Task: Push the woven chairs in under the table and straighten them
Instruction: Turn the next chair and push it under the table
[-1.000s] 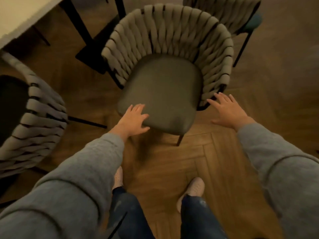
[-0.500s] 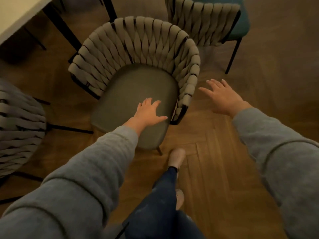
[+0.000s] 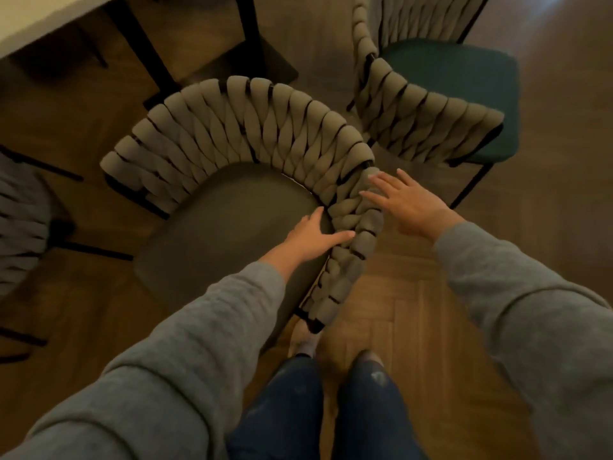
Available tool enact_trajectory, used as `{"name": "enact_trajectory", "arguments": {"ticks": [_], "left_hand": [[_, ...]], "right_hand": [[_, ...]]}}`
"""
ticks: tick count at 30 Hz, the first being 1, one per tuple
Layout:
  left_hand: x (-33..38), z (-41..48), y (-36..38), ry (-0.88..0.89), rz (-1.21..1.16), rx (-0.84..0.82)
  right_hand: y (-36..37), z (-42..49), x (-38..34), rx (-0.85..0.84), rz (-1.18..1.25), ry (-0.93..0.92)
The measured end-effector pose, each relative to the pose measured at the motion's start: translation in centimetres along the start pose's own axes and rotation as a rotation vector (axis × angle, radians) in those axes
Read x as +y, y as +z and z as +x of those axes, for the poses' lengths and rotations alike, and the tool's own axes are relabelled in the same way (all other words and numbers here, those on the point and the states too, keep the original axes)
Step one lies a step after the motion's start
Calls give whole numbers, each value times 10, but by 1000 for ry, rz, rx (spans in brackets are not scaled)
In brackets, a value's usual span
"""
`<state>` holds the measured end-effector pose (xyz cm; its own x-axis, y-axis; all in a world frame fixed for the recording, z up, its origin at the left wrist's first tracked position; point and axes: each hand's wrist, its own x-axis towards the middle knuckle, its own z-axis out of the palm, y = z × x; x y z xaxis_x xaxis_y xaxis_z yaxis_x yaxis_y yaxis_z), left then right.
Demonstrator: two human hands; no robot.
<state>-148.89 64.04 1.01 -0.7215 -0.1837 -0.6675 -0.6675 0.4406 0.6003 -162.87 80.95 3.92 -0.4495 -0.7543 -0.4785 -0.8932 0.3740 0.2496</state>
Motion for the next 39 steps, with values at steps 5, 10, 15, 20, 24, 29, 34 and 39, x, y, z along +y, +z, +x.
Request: {"name": "enact_trajectory", "arguments": {"ticks": [5, 10, 15, 20, 24, 29, 34, 39], "left_hand": [[30, 34, 3, -85, -164, 9], [51, 62, 14, -176, -442, 88], [93, 74, 46, -262, -548, 156], [109, 83, 71, -290, -250, 225], [105, 87, 87, -304, -19, 371], [106, 83, 98, -311, 59, 422], [100, 66, 114, -280, 102, 419], [84, 31, 143, -258, 134, 370]], "right_hand": [[-10, 59, 48, -2, -119, -195], [-16, 122, 88, 85, -267, -478], [-32, 171, 104, 103, -466, -777], [-27, 193, 102, 171, -491, -854], [-16, 193, 100, 252, -489, -869], [-12, 190, 101, 266, -465, -924], [-1, 172, 98, 242, -422, -966], [18, 131, 82, 233, -392, -1010]]}}
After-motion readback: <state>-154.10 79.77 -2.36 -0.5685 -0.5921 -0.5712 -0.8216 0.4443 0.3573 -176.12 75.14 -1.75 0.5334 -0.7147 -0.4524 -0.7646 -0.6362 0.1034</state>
